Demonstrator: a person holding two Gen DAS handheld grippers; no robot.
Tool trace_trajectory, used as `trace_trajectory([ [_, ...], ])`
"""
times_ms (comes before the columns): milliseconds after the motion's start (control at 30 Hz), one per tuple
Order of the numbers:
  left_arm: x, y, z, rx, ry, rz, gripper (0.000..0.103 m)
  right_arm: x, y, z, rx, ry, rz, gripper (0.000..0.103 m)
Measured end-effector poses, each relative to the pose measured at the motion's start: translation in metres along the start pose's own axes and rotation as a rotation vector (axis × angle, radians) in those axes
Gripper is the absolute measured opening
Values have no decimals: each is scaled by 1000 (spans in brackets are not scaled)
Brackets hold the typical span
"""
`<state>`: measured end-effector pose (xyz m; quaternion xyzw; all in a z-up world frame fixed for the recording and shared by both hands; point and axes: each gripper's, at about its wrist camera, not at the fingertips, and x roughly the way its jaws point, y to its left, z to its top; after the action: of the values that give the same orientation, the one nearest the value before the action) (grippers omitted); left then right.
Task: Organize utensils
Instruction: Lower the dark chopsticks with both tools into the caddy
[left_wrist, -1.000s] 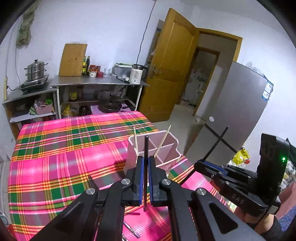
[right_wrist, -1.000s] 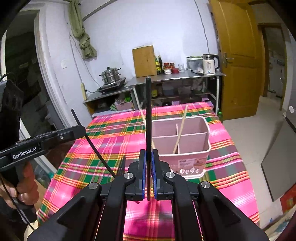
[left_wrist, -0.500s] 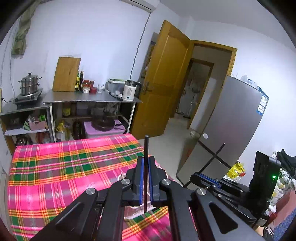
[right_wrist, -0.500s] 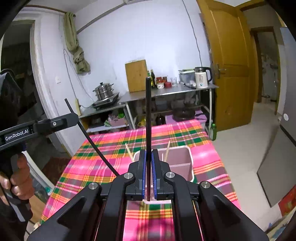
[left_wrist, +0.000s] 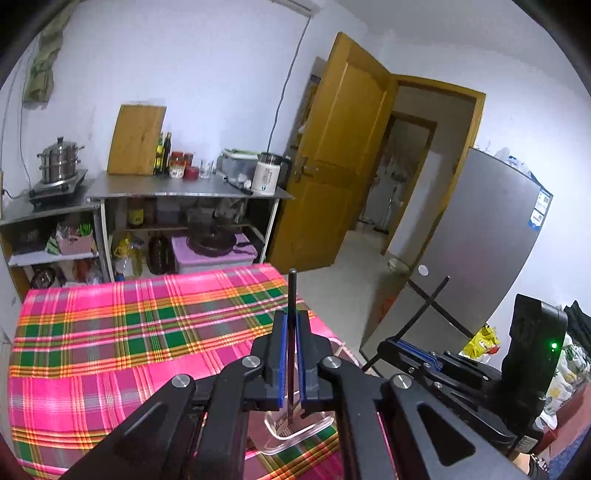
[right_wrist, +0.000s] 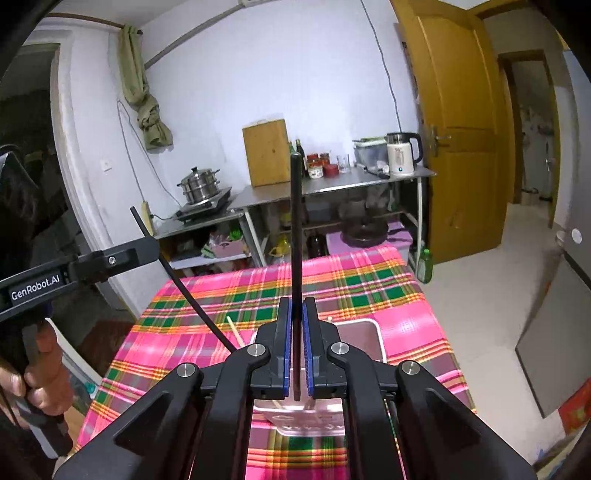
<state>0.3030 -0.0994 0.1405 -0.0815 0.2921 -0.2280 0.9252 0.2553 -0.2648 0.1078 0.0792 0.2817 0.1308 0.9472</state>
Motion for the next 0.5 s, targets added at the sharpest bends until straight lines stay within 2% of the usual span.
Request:
trace_trajectory([
  [233,28,17,-20,-20,62,8,4,29,-7,-20,4,74,-8,6],
  [500,41,23,-37,-12,101,14,4,48,-10,-39,9,137,-15,6],
])
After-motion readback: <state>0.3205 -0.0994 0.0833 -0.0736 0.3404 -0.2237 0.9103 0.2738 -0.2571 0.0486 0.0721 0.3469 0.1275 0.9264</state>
